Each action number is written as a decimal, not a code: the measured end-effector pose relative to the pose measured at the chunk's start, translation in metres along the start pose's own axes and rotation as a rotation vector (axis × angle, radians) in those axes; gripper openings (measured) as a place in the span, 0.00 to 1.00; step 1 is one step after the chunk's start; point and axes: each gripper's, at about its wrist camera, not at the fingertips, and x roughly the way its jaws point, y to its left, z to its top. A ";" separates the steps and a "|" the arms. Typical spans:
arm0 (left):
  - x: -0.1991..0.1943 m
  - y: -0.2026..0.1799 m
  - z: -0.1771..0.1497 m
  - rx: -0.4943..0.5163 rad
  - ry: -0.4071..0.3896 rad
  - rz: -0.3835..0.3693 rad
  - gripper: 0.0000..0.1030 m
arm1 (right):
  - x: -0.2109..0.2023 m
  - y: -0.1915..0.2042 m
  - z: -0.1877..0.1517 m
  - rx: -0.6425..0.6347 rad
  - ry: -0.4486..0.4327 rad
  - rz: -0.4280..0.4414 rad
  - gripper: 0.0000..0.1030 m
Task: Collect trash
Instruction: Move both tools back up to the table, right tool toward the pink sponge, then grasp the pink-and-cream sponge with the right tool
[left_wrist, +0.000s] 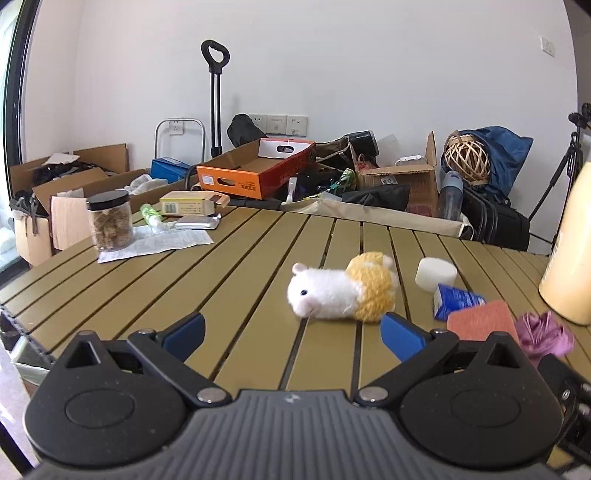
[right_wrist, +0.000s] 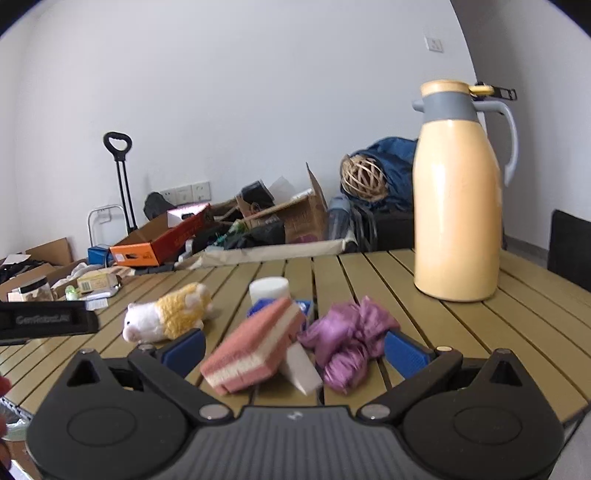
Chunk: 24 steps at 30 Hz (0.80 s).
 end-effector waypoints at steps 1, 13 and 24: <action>0.004 0.000 0.002 -0.008 0.002 -0.004 1.00 | 0.003 0.003 0.001 -0.013 -0.005 0.006 1.00; 0.051 0.026 -0.004 -0.035 0.046 0.031 1.00 | 0.067 0.072 -0.010 -0.339 0.032 -0.088 1.00; 0.065 0.049 -0.008 -0.066 0.072 0.034 1.00 | 0.101 0.092 -0.023 -0.435 0.104 -0.220 0.95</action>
